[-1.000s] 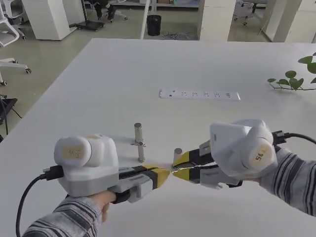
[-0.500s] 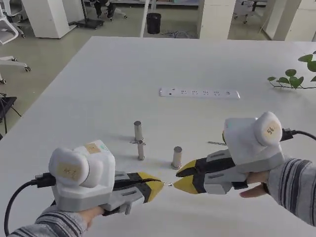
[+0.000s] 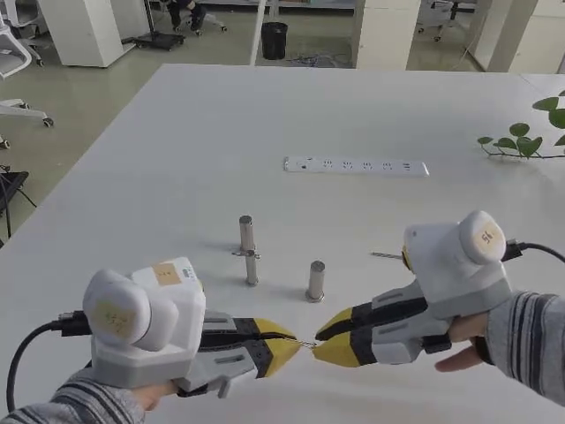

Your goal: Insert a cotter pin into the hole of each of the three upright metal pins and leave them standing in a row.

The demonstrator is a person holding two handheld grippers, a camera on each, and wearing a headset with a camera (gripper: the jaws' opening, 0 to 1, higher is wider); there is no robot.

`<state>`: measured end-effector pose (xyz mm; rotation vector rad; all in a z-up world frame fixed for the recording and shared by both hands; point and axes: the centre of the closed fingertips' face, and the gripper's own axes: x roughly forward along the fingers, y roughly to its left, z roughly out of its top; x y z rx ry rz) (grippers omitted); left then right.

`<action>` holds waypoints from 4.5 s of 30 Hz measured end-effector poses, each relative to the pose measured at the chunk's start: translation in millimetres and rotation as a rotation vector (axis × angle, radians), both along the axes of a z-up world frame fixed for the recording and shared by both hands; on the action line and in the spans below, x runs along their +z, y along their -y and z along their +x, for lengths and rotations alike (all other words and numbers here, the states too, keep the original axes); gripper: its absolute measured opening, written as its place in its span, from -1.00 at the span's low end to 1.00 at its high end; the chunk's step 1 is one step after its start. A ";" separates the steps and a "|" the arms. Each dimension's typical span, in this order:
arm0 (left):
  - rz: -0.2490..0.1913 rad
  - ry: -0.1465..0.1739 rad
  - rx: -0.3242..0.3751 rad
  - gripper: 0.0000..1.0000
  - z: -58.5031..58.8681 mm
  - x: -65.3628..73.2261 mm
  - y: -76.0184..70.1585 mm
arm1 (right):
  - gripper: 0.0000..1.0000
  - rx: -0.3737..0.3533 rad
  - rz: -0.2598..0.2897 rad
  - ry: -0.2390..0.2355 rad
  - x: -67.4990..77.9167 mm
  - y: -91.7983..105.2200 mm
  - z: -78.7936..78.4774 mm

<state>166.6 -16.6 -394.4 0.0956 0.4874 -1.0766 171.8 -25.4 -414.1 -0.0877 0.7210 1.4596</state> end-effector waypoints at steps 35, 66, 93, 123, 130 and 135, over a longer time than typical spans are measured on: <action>-0.044 -0.011 0.038 -0.94 3.5 1.4 1.2 | -1.00 0.189 -0.141 0.297 3.4 2.6 -5.4; 0.032 0.104 0.364 -0.69 76.4 -13.4 3.5 | -1.00 0.041 -0.415 0.428 -21.0 45.7 88.2; 0.197 0.097 0.441 -0.61 120.0 -57.3 17.5 | -1.00 0.079 -0.501 0.488 -37.9 59.4 119.3; 0.214 0.042 0.507 -0.80 134.3 -77.5 21.1 | -1.00 0.126 -0.476 0.487 -34.5 49.6 115.4; 0.199 0.024 0.516 -0.81 134.7 -78.1 21.0 | -1.00 0.094 -0.463 0.468 -36.9 48.4 115.8; 0.198 0.022 0.524 -0.81 134.9 -78.4 20.7 | -1.00 0.086 -0.465 0.456 -37.0 47.8 114.5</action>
